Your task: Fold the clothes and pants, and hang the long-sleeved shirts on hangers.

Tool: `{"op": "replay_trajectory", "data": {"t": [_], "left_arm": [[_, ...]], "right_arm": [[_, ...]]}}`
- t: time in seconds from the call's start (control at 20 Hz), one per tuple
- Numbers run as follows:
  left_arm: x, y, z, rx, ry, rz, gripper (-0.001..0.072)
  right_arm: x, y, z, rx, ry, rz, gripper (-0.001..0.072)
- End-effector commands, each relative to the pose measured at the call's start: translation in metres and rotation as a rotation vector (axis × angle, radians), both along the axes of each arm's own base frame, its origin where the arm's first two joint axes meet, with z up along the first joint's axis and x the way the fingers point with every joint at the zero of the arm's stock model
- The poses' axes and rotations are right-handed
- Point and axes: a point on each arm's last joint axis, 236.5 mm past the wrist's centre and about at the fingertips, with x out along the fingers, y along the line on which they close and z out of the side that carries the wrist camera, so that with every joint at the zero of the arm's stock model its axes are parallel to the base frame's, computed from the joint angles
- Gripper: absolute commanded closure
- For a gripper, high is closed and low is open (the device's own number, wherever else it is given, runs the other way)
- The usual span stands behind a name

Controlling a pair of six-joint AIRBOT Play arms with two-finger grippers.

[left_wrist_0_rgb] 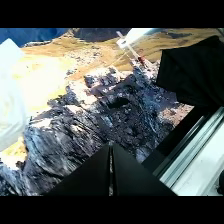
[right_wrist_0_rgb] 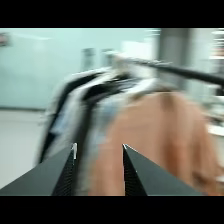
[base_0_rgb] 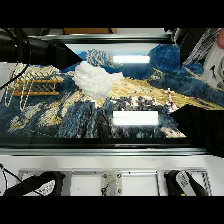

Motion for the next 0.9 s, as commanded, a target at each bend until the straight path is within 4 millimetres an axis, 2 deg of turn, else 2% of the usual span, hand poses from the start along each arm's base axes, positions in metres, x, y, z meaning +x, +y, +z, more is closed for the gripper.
{"op": "replay_trajectory", "data": {"t": [0.0,0.1,0.2,0.35,0.4,0.5,0.55,0.65,0.75,0.85], "left_arm": [[0.008,0.017,-0.001,0.0,0.008,0.047,0.0694],[0.007,0.023,-0.008,-0.009,0.03,0.076,0.0694],[0.005,0.025,-0.029,-0.026,0.064,0.112,0.0694],[-0.006,0.025,-0.071,-0.053,0.137,0.157,0.0694],[-0.011,0.025,-0.084,-0.048,0.159,0.161,0.0694],[-0.021,0.022,-0.105,-0.037,0.196,0.15,0.0694],[-0.027,0.019,-0.114,-0.034,0.214,0.143,0.0694],[-0.034,0.015,-0.126,-0.029,0.239,0.133,0.0694],[-0.038,0.013,-0.131,-0.026,0.258,0.125,0.0694],[-0.039,0.013,-0.133,-0.023,0.264,0.121,0.0694]], "right_arm": [[0.051,0.118,-0.051,-0.076,0.16,0.444,0.0383],[0.064,0.19,-0.104,-0.056,0.313,0.702,0.0384],[0.064,0.259,-0.171,-0.05,0.517,0.944,0.0384],[0.045,0.333,-0.266,-0.034,0.803,1.205,0.0385],[0.037,0.352,-0.294,-0.028,0.887,1.268,0.0385],[0.018,0.386,-0.348,-0.014,1.038,1.366,0.0385],[0.008,0.398,-0.366,-0.015,1.092,1.401,0.0385],[-0.006,0.414,-0.392,-0.018,1.17,1.448,0.0385],[-0.012,0.423,-0.402,-0.026,1.204,1.473,0.0412],[-0.013,0.426,-0.404,-0.03,1.211,1.48,0.0672]]}}
